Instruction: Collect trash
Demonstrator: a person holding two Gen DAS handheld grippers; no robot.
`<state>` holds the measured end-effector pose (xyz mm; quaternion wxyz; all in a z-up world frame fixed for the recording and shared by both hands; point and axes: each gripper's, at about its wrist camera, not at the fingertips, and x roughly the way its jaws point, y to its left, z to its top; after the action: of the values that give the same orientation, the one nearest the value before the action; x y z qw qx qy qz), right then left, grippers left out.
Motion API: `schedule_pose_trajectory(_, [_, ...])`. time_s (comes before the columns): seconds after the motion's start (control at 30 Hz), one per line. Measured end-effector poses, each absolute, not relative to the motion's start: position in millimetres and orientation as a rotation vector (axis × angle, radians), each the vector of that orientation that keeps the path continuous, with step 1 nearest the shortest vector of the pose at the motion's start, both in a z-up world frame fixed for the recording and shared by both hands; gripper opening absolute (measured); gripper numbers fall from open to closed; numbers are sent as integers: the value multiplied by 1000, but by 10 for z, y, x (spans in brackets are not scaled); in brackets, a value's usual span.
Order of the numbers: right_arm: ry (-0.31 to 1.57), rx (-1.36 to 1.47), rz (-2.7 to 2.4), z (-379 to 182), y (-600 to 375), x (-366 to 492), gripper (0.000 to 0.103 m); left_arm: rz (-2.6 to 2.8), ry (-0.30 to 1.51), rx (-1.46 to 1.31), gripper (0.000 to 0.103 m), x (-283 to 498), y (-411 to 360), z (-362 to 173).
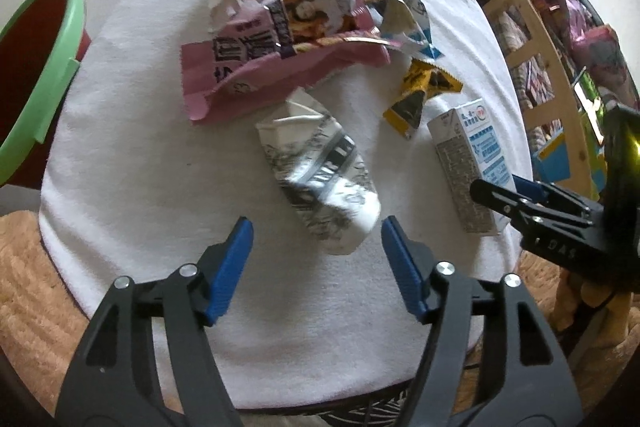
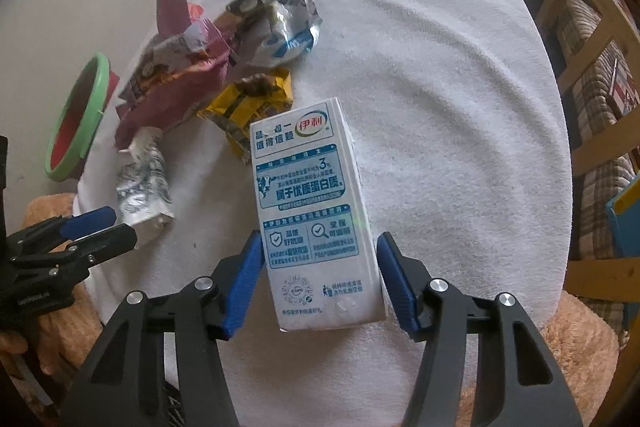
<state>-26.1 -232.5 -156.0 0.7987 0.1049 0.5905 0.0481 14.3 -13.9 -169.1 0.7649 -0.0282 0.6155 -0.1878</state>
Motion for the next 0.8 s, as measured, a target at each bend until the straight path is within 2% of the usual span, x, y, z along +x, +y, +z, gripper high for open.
schedule_pose_trajectory(0.13, [1200, 261, 95, -1433, -2398, -292, 55, -398, 1306, -98, 68, 160, -68, -1603])
schedule_pose_trajectory(0.2, [1169, 294, 84, -1389, -2454, -298, 55, -392, 1292, -108, 74, 186, -61, -1579])
schedule_pose_trajectory(0.53, [1120, 362, 61, -1293, -2589, -328, 55, -400, 1345, -21, 74, 347, -410, -1876])
schedule_pose_trajectory(0.63, [1092, 378, 62, -1260, -2570, -313, 56, -403, 1353, -14, 63, 325, -432, -1936])
schedule_pose_trajectory(0.67, [1084, 386, 65, -1251, -2576, -314, 55, -413, 1355, -8, 55, 314, -433, -1931])
schedule_pose_trajectory(0.8, [1052, 409, 76, -1186, -2581, -322, 56, -421, 1348, -45, 50, 292, -339, -1887])
